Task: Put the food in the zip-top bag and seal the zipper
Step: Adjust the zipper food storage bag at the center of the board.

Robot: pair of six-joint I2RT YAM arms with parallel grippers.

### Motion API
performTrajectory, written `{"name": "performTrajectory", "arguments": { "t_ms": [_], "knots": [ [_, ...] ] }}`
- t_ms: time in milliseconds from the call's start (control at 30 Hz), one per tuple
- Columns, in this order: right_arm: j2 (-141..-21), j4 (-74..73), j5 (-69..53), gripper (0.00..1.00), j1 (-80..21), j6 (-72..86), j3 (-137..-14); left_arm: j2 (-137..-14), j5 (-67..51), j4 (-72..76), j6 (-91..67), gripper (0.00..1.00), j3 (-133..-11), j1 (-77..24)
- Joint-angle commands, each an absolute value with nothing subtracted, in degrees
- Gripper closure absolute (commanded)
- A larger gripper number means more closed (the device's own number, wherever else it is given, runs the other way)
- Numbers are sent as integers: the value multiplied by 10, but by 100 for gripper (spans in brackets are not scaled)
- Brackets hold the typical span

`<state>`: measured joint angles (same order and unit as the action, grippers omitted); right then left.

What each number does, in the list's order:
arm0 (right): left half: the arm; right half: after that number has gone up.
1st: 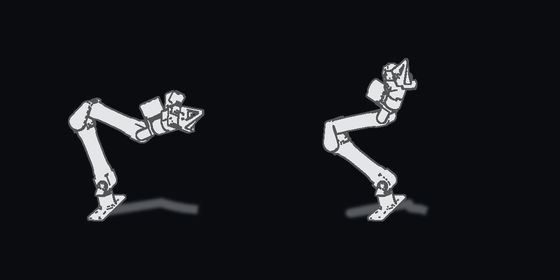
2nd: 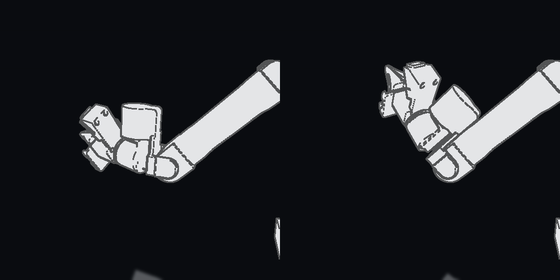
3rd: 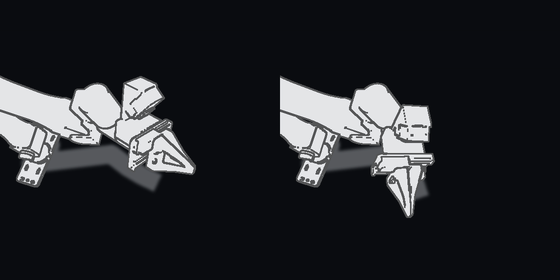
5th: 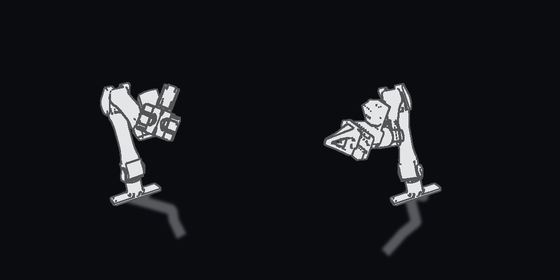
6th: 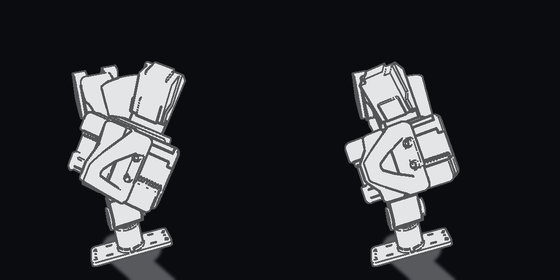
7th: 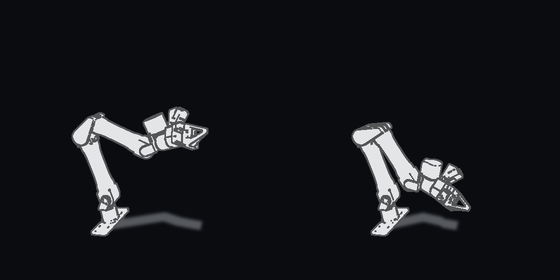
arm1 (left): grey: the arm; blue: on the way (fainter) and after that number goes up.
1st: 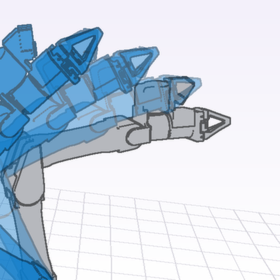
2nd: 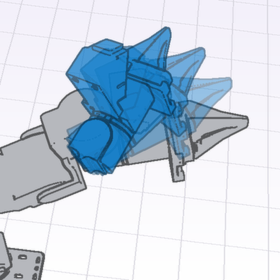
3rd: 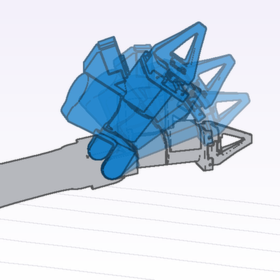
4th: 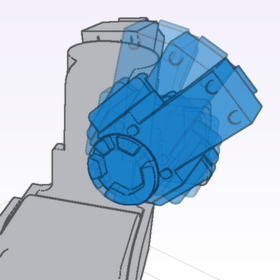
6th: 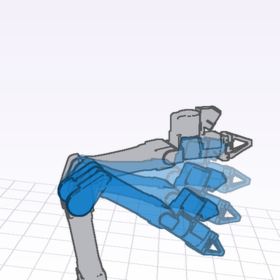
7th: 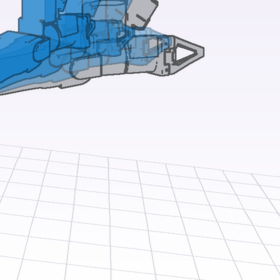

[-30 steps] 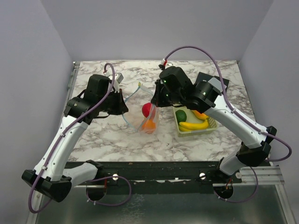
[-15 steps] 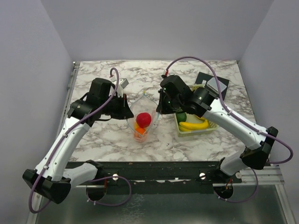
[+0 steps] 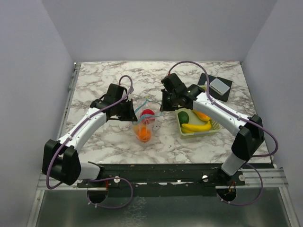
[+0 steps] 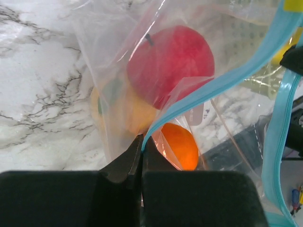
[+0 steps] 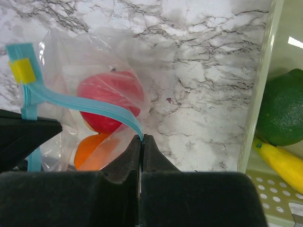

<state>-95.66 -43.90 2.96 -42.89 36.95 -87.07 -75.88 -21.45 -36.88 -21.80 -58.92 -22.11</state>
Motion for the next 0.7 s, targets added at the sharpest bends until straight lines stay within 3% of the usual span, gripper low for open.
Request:
{"name": "performTrajectory", "arguments": {
  "t_ms": [0, 667],
  "knots": [
    [-963, -419, 10, 99, -430, 359, -868, -754, -176, -311, -226, 100, -593, -214],
    [-892, -519, 41, 99, -430, 320, -1011, -618, -221, -387, -247, 91, -692, -213]
  ]
}}
